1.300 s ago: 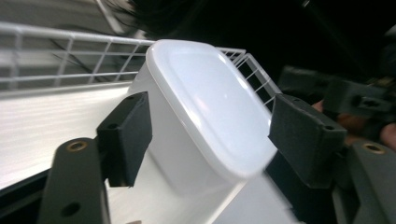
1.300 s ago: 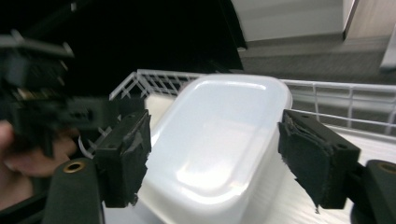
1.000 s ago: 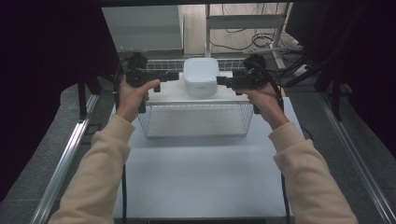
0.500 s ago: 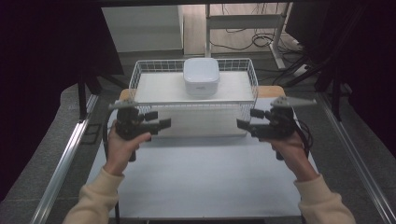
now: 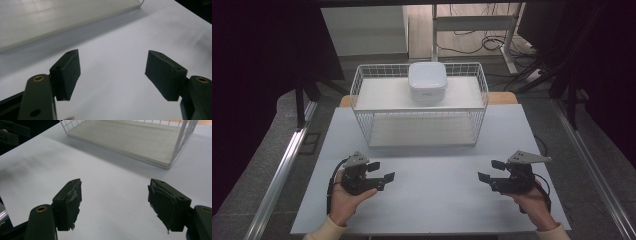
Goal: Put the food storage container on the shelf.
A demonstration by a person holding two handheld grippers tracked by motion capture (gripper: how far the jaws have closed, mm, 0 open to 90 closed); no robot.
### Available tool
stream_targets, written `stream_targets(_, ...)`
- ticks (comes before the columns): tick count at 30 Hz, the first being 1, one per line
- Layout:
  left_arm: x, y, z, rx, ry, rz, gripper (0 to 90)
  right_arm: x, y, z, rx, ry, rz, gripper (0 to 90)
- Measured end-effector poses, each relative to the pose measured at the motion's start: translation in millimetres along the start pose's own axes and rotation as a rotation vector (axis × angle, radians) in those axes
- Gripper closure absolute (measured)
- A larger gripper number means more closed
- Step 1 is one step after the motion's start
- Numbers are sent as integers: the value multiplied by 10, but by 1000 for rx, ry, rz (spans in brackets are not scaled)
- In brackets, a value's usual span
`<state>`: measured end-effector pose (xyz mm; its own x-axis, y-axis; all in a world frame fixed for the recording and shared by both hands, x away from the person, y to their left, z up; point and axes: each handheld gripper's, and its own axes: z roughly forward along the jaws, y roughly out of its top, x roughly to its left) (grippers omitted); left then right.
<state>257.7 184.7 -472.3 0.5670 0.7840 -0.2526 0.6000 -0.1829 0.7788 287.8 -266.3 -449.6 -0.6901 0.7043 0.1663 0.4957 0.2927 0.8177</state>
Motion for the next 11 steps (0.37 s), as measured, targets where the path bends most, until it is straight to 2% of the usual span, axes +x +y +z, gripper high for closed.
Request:
stream_targets(7,44,-22,31,8,-19,-23,271,28,19,-25,-20,-5,-20,259)
stream_targets(11,34,-75,58,15,-26,-19,272,-21,-41,1,-16,-27,-4,258)
